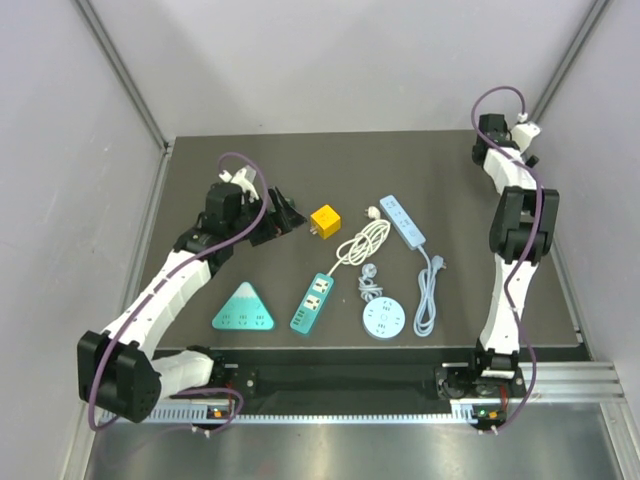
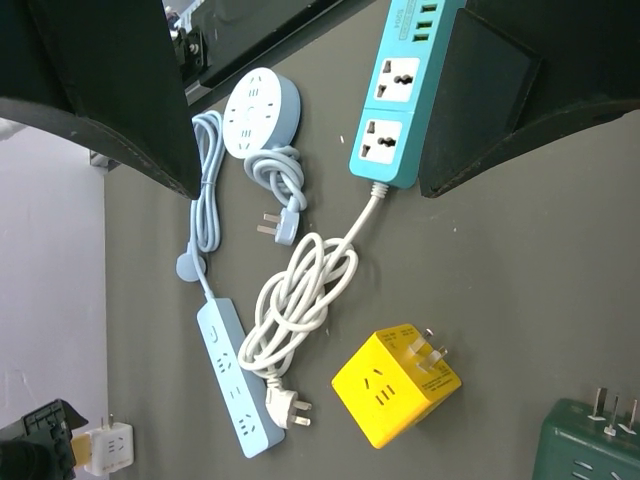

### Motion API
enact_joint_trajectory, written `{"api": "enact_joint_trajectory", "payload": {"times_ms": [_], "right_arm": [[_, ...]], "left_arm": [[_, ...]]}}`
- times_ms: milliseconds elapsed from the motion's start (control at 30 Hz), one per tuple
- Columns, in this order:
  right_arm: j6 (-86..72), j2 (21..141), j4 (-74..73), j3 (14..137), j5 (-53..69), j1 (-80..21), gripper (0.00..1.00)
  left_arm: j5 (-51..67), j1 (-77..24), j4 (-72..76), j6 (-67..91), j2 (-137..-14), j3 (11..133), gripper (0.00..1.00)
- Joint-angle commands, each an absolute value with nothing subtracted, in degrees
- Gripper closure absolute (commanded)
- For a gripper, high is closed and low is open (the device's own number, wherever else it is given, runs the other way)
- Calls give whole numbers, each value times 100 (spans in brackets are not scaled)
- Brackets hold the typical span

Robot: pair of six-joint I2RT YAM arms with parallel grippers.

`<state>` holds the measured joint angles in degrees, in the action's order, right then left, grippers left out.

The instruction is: Pull the plug off the socket

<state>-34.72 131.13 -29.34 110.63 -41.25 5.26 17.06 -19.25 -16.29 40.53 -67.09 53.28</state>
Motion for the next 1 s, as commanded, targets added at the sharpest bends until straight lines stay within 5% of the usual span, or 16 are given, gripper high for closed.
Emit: {"api": "enact_joint_trajectory", "payload": {"times_ms": [0, 467, 567, 600, 700, 967], "right_arm": [[-3191, 13341, -2831, 11566, -4474, 598, 0], [-2822, 14098, -3023, 12261, -4167, 712, 1], [-2813, 14045, -2997, 12138, -4166, 721, 10], [-2795, 14010, -2988, 12094, -4157, 721, 24], [-2786, 13721, -2883, 11831, -4061, 721, 44], [-2628, 12807, -2821, 10470, -3534, 668, 77]], "left_arm": [[1688, -1960, -1309, 3973, -6724, 5572, 7], [1626, -1969, -1213, 3964, -6943, 5766, 7], [1574, -1969, -1248, 3929, -6908, 5783, 7], [1573, -1969, -1248, 3937, -6891, 5783, 7], [1591, -1978, -1257, 3929, -6882, 5792, 7], [1731, -2065, -1266, 3903, -6908, 5880, 7]]}}
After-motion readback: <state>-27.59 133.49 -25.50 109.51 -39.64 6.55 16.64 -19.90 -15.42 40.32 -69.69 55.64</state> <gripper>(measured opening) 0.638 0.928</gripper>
